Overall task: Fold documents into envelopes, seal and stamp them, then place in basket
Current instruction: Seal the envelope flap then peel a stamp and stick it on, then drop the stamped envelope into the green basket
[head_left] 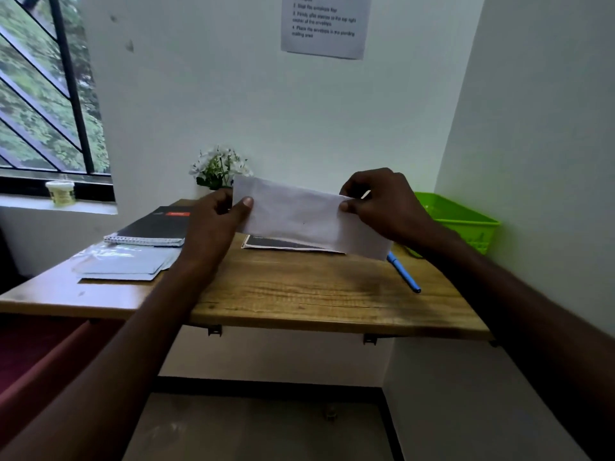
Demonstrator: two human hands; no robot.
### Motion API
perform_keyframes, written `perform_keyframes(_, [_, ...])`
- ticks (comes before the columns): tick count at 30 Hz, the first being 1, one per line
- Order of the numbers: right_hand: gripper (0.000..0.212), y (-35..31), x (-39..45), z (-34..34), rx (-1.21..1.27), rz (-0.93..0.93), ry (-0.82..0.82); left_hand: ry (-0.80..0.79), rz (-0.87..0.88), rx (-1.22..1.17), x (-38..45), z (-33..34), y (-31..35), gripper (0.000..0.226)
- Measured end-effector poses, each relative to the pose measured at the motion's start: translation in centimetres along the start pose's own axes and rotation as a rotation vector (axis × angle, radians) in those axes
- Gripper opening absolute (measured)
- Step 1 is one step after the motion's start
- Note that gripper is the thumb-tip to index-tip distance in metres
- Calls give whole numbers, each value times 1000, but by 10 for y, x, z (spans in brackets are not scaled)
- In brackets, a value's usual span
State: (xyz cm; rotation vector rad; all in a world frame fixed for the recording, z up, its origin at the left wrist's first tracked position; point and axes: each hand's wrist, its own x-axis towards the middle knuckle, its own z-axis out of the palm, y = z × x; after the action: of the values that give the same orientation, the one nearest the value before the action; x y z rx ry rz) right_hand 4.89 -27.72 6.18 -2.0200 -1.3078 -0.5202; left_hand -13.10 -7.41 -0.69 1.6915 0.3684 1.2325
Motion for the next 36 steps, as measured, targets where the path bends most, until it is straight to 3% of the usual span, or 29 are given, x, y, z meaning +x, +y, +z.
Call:
perform_keyframes(4, [7, 11, 3, -18, 88, 18, 172, -15, -37, -174, 22, 18, 5, 17])
perform_keyframes(10, [13, 46, 17, -54, 154, 130, 432, -17, -120, -642, 80, 88, 55, 7])
perform_keyframes(16, [24, 98, 41, -88, 129, 351, 540, -74, -241, -791, 134, 182, 114, 17])
perform_keyframes(21, [25, 137, 39, -89, 187, 529, 476, -82, -276, -625, 169, 248, 114, 26])
perform_keyframes(26, [42, 174, 39, -80, 88, 691, 303, -95, -364, -382, 188, 297, 80, 12])
perform_keyframes(32, [28, 212, 40, -69, -78, 761, -10, -226, -568, -261, 176, 326, 36, 18])
perform_keyframes(36, [24, 219, 44, -63, -189, 775, -135, -228, -545, -93, 175, 341, 13, 13])
